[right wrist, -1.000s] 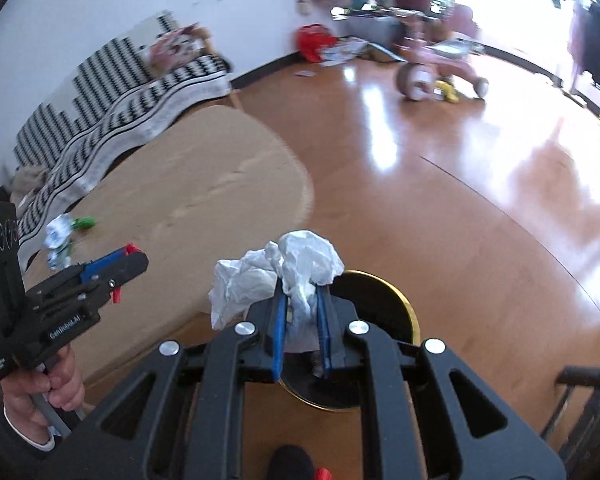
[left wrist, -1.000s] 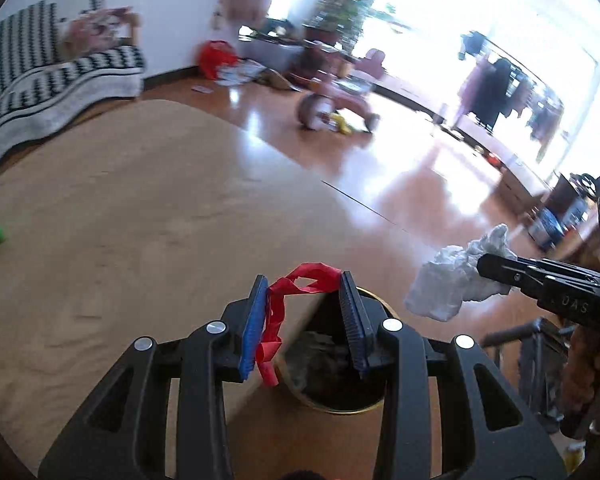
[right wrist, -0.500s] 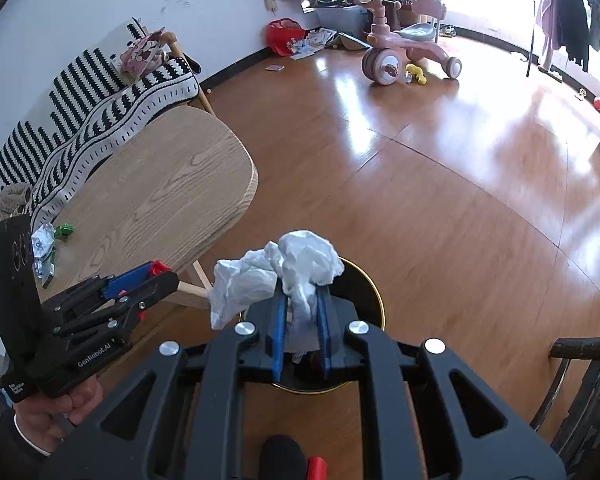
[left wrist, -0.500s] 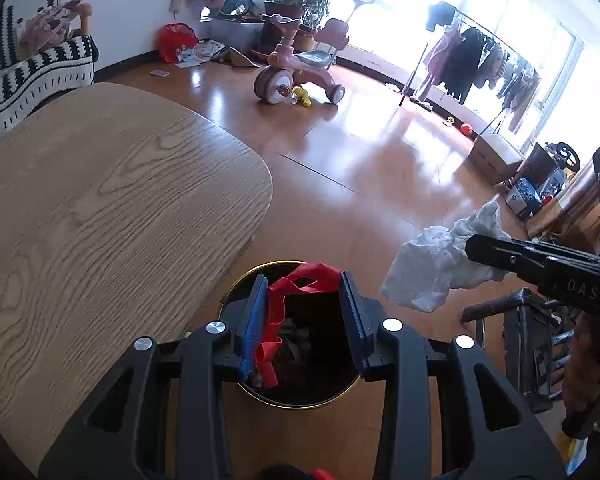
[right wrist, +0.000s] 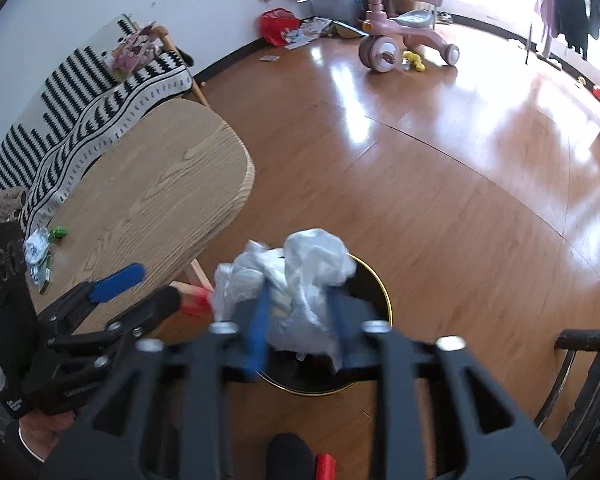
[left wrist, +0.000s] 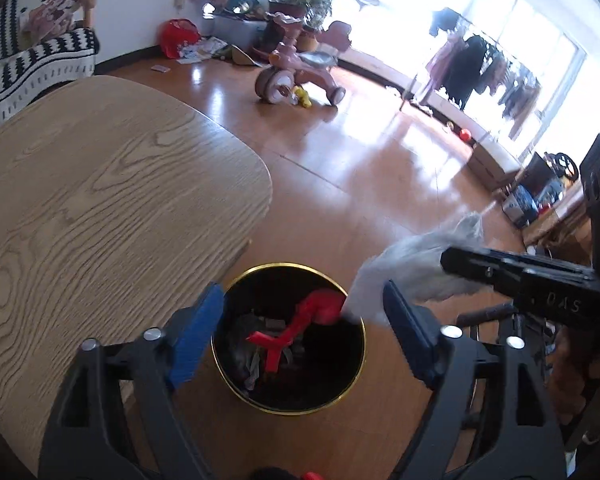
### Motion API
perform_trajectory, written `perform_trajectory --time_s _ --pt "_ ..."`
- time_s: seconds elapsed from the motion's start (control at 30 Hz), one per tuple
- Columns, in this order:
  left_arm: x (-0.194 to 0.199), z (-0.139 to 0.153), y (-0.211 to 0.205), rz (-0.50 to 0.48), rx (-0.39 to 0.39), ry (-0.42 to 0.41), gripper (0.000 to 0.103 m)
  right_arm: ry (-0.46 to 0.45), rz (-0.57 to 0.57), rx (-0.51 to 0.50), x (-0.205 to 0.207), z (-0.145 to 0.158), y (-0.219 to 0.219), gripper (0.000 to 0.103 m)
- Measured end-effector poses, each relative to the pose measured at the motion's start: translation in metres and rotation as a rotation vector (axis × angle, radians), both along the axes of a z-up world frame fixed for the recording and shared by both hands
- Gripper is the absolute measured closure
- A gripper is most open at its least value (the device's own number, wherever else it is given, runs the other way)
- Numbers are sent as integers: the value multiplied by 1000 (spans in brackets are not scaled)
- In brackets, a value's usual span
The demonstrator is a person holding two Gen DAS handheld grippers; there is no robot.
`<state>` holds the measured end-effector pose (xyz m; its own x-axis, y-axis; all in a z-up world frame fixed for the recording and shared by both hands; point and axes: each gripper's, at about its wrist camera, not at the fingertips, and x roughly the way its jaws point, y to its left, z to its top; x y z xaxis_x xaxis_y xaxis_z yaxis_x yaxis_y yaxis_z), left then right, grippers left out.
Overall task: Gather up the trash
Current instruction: 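Carry the tissue and red toy to the bin and open both tools, then grasp the cigarette pack with the left tool while the right tool grasps the green toy car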
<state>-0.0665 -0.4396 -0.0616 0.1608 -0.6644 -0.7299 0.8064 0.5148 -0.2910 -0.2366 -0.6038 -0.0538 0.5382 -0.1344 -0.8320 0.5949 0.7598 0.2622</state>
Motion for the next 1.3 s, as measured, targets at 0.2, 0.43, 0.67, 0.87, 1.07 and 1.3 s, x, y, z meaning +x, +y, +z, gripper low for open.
perform_trajectory --time_s 0.2,0.43,0.67,0.87,1.07,1.3 --pt "2 -1 1 4 7 2 24 -8 -5 -8 0 0 -1 56" --pt "5 1 7 4 20 -24 24 -14 13 -3 4 -2 1 56" --pt "23 12 35 52 29 -64 23 -26 43 -11 22 4 6 53" --pt "69 26 94 182 34 -96 23 -54 121 -6 69 10 32 49" --pt "131 30 189 404 80 -140 22 -80 277 23 147 11 98 49" --pt "203 13 332 752 168 -142 21 -87 520 18 249 11 205 48"
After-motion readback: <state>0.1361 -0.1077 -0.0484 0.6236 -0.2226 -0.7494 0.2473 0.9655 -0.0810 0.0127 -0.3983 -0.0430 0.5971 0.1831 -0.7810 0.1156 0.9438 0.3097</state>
